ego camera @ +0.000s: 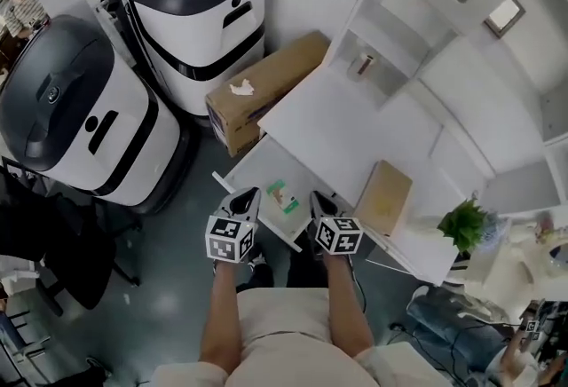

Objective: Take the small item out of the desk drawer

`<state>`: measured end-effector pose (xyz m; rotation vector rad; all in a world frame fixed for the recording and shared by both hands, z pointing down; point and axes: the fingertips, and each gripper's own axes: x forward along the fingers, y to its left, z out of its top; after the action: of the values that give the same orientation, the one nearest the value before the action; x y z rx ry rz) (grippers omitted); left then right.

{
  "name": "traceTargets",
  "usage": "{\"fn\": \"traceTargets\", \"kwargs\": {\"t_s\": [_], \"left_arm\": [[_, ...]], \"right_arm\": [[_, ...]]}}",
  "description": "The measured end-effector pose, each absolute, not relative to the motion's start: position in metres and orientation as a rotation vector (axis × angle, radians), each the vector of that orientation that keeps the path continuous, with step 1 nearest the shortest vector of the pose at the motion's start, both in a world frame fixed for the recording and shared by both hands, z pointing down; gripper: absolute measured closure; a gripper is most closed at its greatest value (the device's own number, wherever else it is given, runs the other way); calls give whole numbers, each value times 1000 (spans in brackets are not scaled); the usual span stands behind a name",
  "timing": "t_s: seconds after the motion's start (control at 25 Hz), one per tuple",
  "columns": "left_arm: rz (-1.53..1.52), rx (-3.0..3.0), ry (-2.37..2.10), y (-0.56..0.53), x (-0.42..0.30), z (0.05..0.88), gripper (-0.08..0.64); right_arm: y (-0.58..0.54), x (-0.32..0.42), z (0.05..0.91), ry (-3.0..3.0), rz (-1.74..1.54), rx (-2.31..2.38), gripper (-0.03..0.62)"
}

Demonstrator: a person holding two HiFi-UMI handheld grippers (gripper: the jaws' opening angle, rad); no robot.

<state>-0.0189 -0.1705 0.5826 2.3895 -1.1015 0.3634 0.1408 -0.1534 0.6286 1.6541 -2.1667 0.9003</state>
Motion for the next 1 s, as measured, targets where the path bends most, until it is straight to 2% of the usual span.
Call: {"fn": "traceTargets", "kwargs": {"t_s": [1.0], "left_arm": [[454, 2353, -1105, -177, 2, 635, 543]], "right_arm": [[-186, 134, 710, -2071, 965, 1438, 568]]}}
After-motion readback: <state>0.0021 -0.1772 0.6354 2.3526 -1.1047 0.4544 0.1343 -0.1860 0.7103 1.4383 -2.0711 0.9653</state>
